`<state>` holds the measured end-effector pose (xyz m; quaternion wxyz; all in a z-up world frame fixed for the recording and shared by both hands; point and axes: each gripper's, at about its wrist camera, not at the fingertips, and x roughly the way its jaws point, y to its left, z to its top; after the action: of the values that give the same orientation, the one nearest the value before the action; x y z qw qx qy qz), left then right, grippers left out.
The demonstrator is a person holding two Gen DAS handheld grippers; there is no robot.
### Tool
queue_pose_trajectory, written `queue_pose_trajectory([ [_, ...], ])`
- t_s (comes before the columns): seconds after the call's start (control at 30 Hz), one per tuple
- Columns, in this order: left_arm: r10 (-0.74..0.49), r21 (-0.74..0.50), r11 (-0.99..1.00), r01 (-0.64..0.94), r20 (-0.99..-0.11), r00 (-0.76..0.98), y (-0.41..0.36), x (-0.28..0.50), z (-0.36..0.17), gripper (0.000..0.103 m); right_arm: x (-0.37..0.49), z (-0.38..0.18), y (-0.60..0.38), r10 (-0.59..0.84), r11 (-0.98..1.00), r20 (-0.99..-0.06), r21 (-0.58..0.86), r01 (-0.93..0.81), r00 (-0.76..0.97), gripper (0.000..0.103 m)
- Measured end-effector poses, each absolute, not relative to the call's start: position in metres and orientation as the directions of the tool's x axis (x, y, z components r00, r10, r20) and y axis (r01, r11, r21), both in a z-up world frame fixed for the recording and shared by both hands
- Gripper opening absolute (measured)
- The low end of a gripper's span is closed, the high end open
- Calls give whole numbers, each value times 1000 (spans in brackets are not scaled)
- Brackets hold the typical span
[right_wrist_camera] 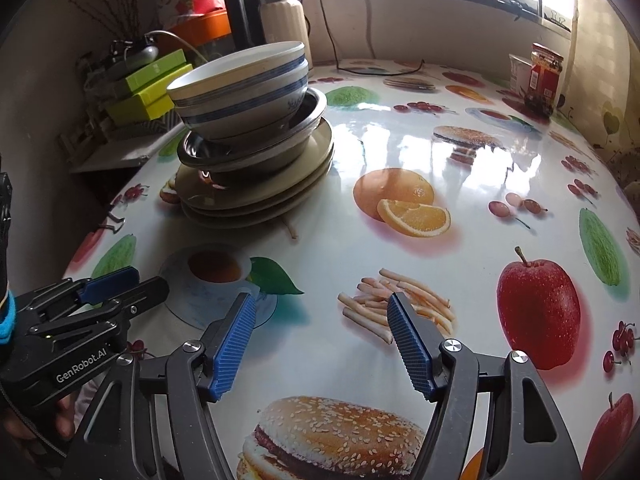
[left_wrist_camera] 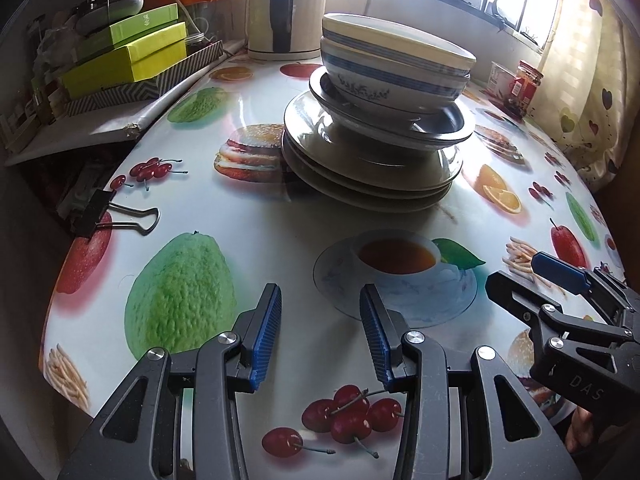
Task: Organize plates and bowls
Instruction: 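Withdraw both open tools from the stacked dishes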
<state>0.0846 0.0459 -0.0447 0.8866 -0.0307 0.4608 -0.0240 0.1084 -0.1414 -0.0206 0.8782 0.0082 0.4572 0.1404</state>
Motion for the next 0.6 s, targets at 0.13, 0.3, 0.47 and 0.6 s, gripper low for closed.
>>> queue_pose_trajectory([
  [0.13, -64, -65, 998, 19, -814, 577, 42, 85, -45, 47, 109, -25, -139, 224, 967, -815, 115, -229, 534, 71],
  [0.3, -28, -21, 1000, 19, -818, 574, 36, 85, -46, 47, 109, -28, -138, 201, 972, -822, 97, -216, 534, 74],
  [0.47, -24, -20, 1000, 14, -818, 575, 36, 85, -46, 48, 107, -30, -138, 168, 977, -825, 69, -200, 540, 81],
  [0.6, -25, -23, 1000, 11, -816, 577, 36, 85, -47, 48, 107, -30, -138, 168, 978, -825, 68, -200, 540, 82],
])
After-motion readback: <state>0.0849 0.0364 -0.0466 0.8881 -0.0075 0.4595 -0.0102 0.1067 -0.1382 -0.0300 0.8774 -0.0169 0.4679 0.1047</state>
